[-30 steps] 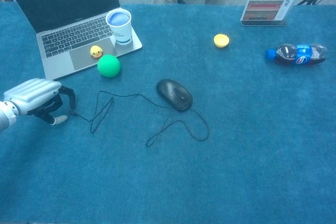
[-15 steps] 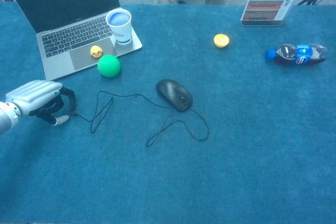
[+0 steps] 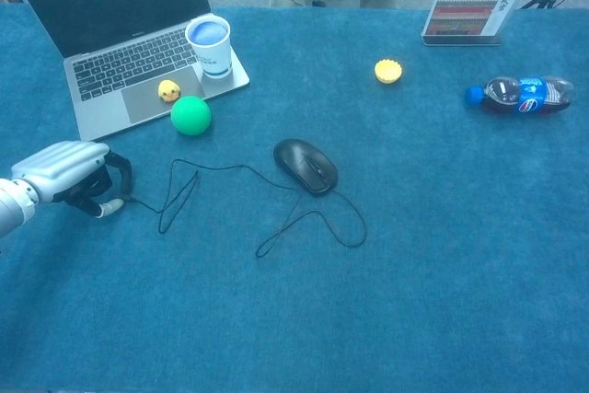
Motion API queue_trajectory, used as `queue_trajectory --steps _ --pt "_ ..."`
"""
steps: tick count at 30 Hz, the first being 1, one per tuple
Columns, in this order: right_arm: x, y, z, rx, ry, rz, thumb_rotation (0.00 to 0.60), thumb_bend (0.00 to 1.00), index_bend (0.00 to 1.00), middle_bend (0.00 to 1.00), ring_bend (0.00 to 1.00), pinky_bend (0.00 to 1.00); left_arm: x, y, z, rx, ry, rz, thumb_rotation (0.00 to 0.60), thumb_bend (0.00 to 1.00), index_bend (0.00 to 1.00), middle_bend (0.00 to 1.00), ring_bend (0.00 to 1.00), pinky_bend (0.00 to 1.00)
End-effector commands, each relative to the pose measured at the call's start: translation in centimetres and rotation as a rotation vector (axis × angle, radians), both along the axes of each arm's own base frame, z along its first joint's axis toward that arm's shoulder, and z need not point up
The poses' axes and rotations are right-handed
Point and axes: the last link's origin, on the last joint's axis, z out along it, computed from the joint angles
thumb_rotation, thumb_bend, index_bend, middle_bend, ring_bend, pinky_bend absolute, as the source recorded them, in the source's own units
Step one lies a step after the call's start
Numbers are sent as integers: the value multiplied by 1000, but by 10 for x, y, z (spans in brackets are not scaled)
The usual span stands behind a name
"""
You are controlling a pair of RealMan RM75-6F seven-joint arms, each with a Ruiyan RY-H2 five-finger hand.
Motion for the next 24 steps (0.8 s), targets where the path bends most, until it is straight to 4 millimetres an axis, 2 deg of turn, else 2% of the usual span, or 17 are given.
queue_trajectory --steps 1,5,8,18,24 --pt "0 0 0 -1 -2 0 600 368 609 448 355 420 0 0 1 7 -5 1 600 377 567 939 925 843" --pt "0 -1 0 -3 -4 2 600 368 609 448 355 420 5 2 9 42 -35 -7 600 377 576 942 928 846" --pt "0 -2 -1 0 -5 2 600 368 609 448 355 420 15 7 23 91 -77 -24 600 377 582 942 929 848" --pt "-3 -5 -7 16 -21 3 600 368 609 448 355 420 65 26 96 240 -259 -64 600 377 605 942 929 850" --pt "-6 -5 -9 22 -29 -3 600 368 609 448 355 420 93 27 123 253 -331 -85 600 380 610 942 929 852"
